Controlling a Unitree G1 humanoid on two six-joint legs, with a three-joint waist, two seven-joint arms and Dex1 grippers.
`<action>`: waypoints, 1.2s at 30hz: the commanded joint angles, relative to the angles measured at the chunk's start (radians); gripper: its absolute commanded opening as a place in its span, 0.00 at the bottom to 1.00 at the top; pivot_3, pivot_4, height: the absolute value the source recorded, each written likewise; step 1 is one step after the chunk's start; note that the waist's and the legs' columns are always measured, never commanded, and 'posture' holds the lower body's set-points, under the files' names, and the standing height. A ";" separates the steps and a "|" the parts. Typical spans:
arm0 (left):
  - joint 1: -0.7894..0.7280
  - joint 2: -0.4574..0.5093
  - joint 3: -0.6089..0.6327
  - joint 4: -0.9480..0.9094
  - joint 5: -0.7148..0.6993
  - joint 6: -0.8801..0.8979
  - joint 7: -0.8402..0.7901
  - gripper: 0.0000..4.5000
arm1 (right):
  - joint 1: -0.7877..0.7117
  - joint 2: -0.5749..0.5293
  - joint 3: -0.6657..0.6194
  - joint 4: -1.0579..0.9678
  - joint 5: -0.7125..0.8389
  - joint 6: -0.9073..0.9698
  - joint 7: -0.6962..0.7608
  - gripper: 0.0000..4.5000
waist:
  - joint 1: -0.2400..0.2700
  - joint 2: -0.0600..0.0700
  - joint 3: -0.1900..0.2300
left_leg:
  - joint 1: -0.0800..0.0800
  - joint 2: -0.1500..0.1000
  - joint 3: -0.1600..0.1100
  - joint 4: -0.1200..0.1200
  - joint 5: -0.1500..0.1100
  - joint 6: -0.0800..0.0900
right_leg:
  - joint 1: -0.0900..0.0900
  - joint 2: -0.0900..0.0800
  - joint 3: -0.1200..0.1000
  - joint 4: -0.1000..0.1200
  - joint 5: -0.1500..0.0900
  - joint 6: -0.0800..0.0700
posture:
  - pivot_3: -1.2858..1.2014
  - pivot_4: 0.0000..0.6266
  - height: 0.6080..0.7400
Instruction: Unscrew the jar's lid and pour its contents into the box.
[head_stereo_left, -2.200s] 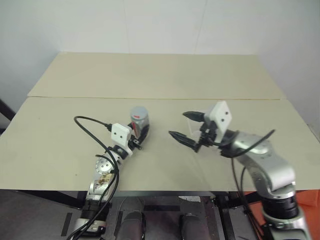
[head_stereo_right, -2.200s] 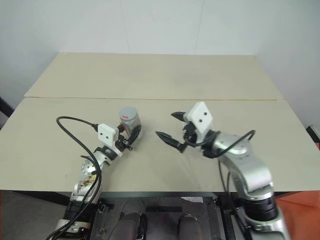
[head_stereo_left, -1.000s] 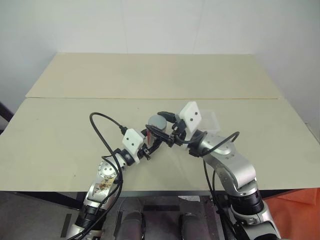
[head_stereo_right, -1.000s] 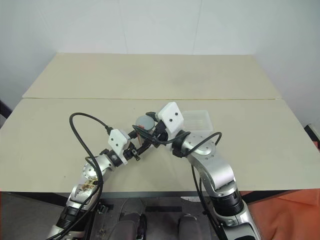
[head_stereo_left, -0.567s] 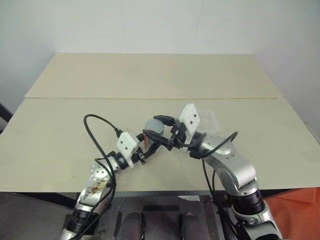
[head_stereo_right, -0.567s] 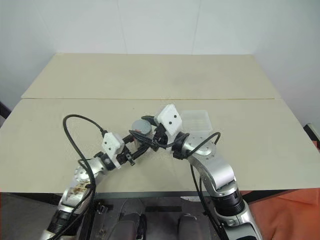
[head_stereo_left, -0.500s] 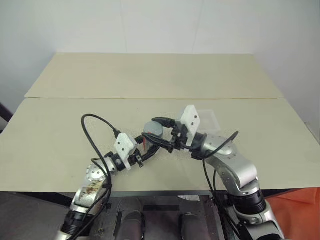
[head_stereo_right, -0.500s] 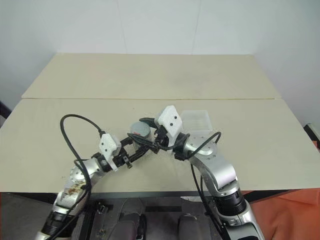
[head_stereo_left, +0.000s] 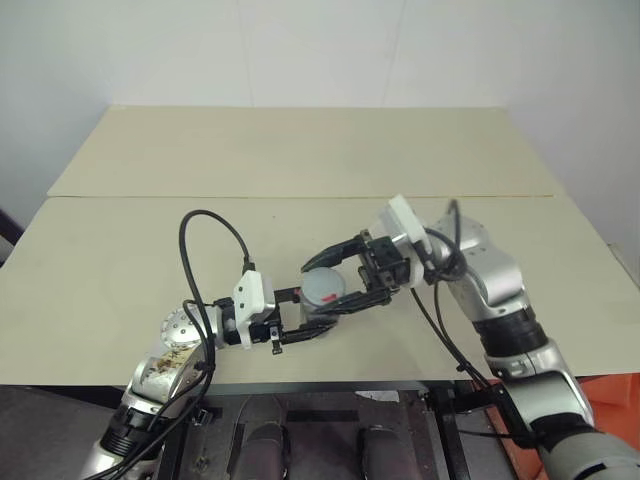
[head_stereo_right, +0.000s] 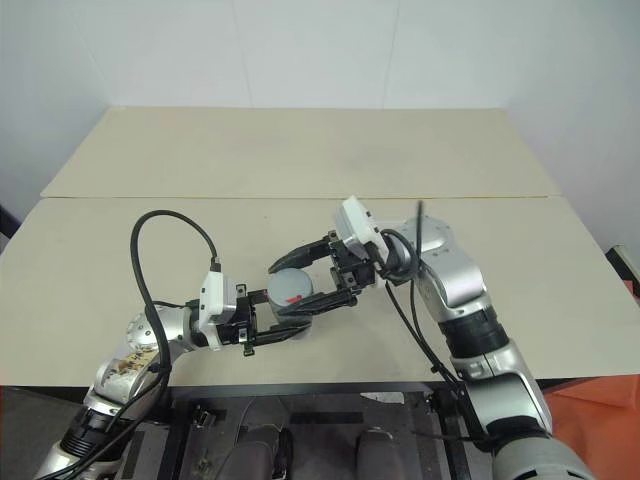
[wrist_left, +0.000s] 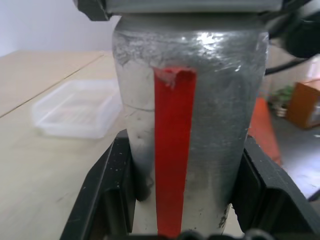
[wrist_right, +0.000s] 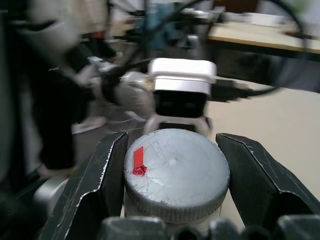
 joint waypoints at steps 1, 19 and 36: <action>-0.044 -0.036 -0.035 -0.042 -0.004 -0.031 -0.020 0.47 | -0.063 -0.031 0.125 0.083 0.049 -0.163 0.055 0.62 | 0.000 0.000 0.000 | 0.000 0.000 0.000 0.000 0.000 0.000 | 0.000 0.000 0.000 0.000 0.000 0.000 | 0.52 0.24 1.00; -0.043 -0.089 0.005 0.033 0.043 -0.062 0.002 0.47 | -0.028 -0.133 0.000 0.064 0.113 -0.262 0.042 0.99 | 0.006 0.000 0.001 | 0.000 0.000 0.000 0.000 0.000 0.000 | 0.000 -0.002 0.000 0.000 0.000 0.000 | 0.52 0.24 1.00; -0.128 -0.190 0.060 0.202 0.181 -0.129 0.284 0.47 | 0.301 -0.040 -0.185 -0.627 -0.081 0.199 -0.903 0.99 | 0.005 0.000 0.001 | -0.001 -0.001 0.000 0.000 0.000 0.000 | -0.001 -0.002 0.000 0.001 0.000 0.000 | 0.52 0.24 1.00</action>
